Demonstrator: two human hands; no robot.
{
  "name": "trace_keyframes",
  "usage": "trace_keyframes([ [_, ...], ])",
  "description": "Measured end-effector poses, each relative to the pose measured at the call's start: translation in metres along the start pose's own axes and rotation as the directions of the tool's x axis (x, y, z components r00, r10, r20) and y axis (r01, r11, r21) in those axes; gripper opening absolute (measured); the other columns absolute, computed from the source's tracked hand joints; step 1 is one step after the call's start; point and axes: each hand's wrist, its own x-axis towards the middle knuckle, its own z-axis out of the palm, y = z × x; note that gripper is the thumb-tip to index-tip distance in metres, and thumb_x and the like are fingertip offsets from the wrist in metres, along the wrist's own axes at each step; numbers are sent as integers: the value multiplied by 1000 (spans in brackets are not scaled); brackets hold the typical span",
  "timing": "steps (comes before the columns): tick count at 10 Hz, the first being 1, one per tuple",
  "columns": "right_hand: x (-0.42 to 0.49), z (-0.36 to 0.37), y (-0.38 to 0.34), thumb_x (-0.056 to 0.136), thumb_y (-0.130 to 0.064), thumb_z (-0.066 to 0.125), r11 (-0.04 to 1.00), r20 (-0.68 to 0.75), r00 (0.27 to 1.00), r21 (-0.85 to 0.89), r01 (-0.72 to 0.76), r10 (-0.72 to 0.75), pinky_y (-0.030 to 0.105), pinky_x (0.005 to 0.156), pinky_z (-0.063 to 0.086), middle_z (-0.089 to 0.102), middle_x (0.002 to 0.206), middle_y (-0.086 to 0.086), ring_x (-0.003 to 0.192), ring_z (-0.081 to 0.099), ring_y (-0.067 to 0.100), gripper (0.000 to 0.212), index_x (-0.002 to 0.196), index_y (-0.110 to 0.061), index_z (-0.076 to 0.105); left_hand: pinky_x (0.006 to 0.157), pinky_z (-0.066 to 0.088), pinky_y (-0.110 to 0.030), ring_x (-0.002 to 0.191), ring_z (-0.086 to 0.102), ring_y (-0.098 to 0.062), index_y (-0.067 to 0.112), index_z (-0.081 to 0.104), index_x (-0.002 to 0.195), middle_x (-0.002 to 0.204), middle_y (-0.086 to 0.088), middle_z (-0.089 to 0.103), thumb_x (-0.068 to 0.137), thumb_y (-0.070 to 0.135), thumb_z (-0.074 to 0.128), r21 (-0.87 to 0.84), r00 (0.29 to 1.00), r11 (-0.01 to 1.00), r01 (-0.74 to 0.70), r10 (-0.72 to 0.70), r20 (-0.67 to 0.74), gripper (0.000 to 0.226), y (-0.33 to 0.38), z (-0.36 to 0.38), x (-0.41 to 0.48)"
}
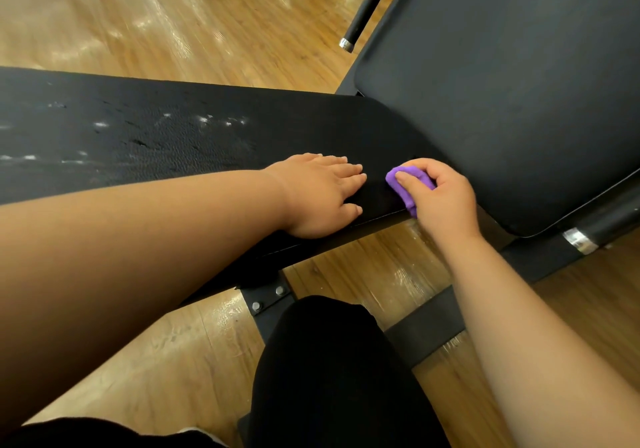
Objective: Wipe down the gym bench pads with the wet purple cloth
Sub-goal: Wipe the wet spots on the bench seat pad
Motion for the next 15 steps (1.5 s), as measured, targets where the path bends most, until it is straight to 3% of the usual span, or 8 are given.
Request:
trace_keyframes([
  [1,-10,0,-5,93,-21,63,997,80,996,67,33,-38,16,53,49,67,75,-8,69,60,2,10,93,-26,72,119,0,-32,149,-4,-12,23,3,155,163,6,-1,103,47,21,3,1000,1000,-1,1,-1,60,0,1,0],
  [3,6,-8,4,94,-22,60,998,-46,998,-42,-45,43,14,63,48,64,84,-13,87,62,9,10,95,-26,69,119,0,-32,149,-4,-13,23,4,155,163,6,-1,103,48,21,8,1000,1000,-8,8,-3,60,0,0,1],
  [5,-14,2,-7,91,-22,65,996,74,994,43,79,-82,15,55,50,66,77,-11,70,61,0,9,91,-29,69,119,0,-32,149,-4,-12,23,4,155,163,6,-1,103,48,20,9,1000,1000,-8,8,-5,60,0,1,1],
  [7,4,-13,15,93,-22,62,996,-109,991,-13,-84,82,26,66,52,65,82,-12,80,63,9,8,93,-25,69,119,-1,-32,149,-6,-12,24,2,155,163,7,-2,103,49,20,9,1000,1000,-15,15,9,60,-1,0,1],
  [9,-5,-7,3,93,-21,63,998,55,997,40,43,-45,16,55,49,65,77,-10,71,61,-1,17,86,-36,67,120,0,-32,149,-6,-12,24,2,155,163,7,-2,103,48,19,21,1000,1000,-9,9,13,60,-1,0,2],
  [11,15,-13,18,93,-21,62,995,-125,988,-22,-97,94,22,67,51,63,81,-13,79,61,6,7,91,-23,68,119,-1,-32,149,-6,-11,24,3,155,163,7,-2,103,49,20,13,1000,1000,-10,10,11,60,0,0,1],
  [13,3,-10,15,93,-25,62,1000,9,1000,1,-3,3,15,53,51,65,80,-13,71,61,-2,9,91,-33,67,119,-2,-31,149,-8,-10,23,2,155,163,7,-5,103,48,19,19,1000,1000,-8,7,15,60,1,1,0],
  [15,16,-11,22,92,-20,62,994,-123,986,15,-110,111,21,65,50,65,78,-9,77,61,9,8,91,-20,69,119,-2,-32,149,-7,-10,24,1,155,163,8,-4,102,50,18,33,999,999,-2,1,35,61,1,0,1],
])
